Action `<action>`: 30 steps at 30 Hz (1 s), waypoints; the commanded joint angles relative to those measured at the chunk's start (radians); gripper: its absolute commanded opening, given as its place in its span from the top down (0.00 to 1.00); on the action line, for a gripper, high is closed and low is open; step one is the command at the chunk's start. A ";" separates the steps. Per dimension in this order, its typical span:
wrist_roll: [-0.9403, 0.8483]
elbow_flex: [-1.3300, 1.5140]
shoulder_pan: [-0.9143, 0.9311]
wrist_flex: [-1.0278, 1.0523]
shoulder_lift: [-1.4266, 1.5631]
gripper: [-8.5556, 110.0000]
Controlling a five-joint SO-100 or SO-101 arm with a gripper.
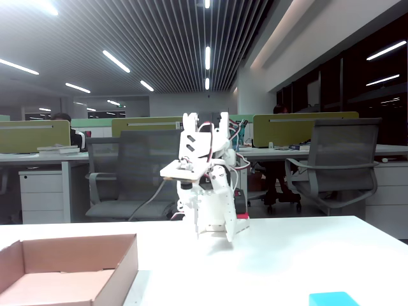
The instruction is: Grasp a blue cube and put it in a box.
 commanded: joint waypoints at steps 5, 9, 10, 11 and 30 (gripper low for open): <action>-0.003 -0.380 -0.098 -0.037 -0.351 0.73; -0.009 -0.661 -0.112 0.015 -0.595 0.73; -0.009 -0.729 -0.112 0.031 -0.650 0.73; -0.011 -0.808 -0.112 0.046 -0.715 0.73; -0.031 -1.779 -0.207 0.178 -1.664 0.71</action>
